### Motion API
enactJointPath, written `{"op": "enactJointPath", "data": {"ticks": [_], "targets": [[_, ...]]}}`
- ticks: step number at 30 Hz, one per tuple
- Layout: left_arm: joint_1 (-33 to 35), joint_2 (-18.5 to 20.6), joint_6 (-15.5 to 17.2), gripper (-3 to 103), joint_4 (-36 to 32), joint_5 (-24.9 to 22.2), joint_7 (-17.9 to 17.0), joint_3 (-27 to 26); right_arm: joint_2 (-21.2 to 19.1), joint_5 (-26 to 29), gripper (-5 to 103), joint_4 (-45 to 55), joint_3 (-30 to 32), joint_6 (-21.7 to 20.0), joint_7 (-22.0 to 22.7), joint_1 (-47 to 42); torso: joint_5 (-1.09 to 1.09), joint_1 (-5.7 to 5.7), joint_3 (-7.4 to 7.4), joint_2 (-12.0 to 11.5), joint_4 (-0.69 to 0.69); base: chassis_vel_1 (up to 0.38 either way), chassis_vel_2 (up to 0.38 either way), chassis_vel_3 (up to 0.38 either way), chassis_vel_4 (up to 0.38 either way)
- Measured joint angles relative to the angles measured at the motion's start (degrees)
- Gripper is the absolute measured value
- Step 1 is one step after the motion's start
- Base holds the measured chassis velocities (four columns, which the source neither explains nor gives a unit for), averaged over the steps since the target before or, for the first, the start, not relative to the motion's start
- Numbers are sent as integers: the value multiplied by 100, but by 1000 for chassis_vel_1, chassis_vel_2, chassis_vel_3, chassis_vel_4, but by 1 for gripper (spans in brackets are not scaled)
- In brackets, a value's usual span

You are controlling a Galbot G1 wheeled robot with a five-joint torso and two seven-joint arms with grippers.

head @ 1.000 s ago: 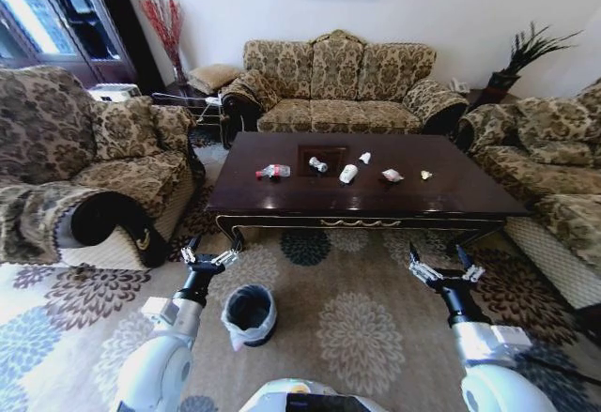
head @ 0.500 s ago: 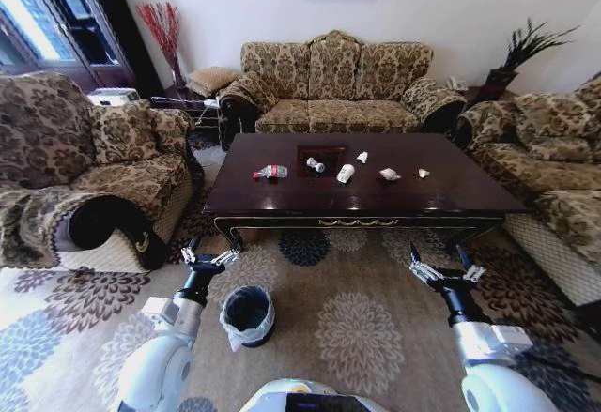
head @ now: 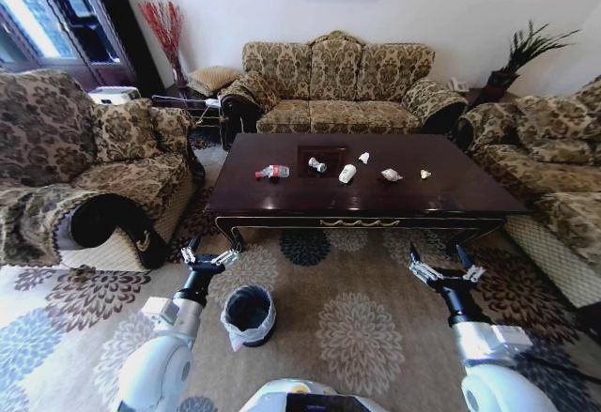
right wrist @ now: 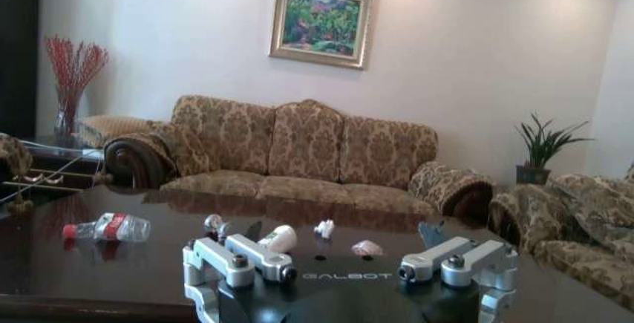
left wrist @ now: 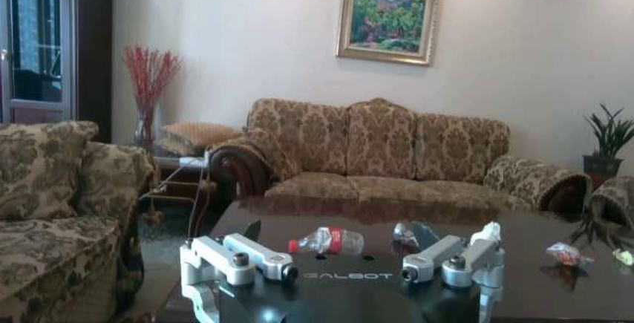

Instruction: Move to the front of the table and place the trash on the table into the trash bin.

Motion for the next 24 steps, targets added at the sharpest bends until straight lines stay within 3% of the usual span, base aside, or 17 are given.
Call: {"op": "enactJointPath", "data": {"ticks": [24], "targets": [[0, 0, 0, 100, -2, 0, 0, 0, 0, -1, 100, 3, 0, 0, 0, 0, 0, 0, 0, 0, 0, 0, 0, 0, 0]]}}
